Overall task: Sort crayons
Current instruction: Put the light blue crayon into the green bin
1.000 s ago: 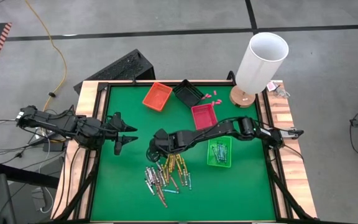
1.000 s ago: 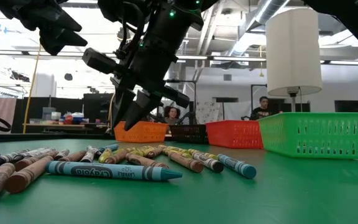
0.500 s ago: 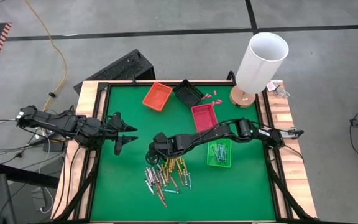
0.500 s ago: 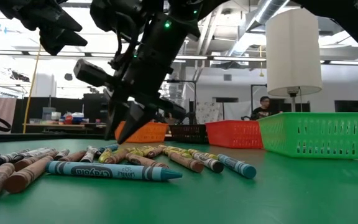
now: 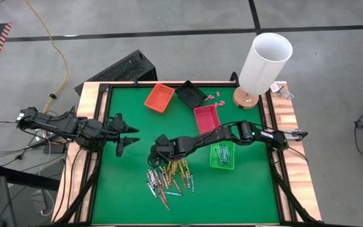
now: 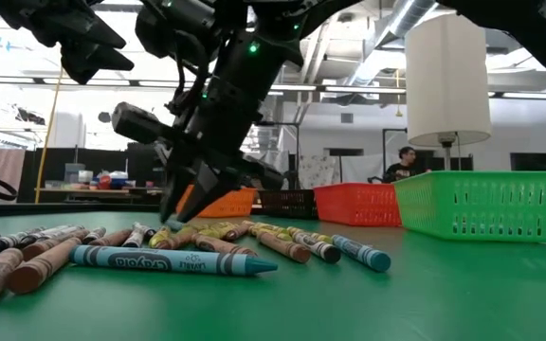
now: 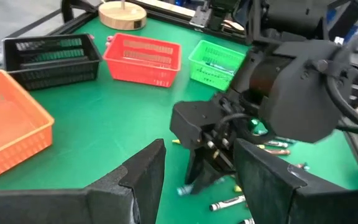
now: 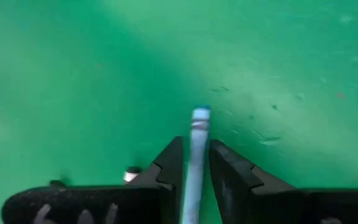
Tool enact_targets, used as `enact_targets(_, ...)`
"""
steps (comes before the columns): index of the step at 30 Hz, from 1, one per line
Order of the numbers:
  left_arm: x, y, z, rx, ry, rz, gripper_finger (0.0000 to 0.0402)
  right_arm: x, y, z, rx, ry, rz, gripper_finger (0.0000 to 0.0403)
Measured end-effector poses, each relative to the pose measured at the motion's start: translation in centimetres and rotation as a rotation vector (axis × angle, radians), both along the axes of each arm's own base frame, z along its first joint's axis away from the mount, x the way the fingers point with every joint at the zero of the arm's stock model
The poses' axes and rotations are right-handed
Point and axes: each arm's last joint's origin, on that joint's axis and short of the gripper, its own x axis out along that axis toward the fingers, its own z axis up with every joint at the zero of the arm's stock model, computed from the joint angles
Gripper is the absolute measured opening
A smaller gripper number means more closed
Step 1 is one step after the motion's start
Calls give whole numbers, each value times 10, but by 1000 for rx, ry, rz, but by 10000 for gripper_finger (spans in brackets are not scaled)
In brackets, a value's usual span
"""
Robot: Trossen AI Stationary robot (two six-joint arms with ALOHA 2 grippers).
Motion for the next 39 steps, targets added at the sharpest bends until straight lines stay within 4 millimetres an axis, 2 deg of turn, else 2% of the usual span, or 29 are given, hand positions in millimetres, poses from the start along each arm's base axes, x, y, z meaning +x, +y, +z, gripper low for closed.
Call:
enact_targets(8, 0, 0, 0, -5, -2, 7, 180, 0, 3, -8, 6, 22, 4, 86)
enact_targets(18, 0, 1, 0, -5, -3, 22, 180, -4, 3, -11, -4, 70, 12, 10)
enact_targets(23, 0, 1, 0, -5, -3, 22, 180, -4, 0, -8, -2, 67, 8, 6)
enact_targets(30, 0, 1, 0, 11, 0, 17, 180, -10, -13, 14, -28, 65, 10, 2)
enact_targets(35, 0, 1, 0, 18, 0, 15, 180, -17, -31, 42, -106, 45, -27, 2)
enact_targets(39, 0, 1, 0, 18, 0, 15, 180, -25, -43, 55, -156, 74, -51, 1)
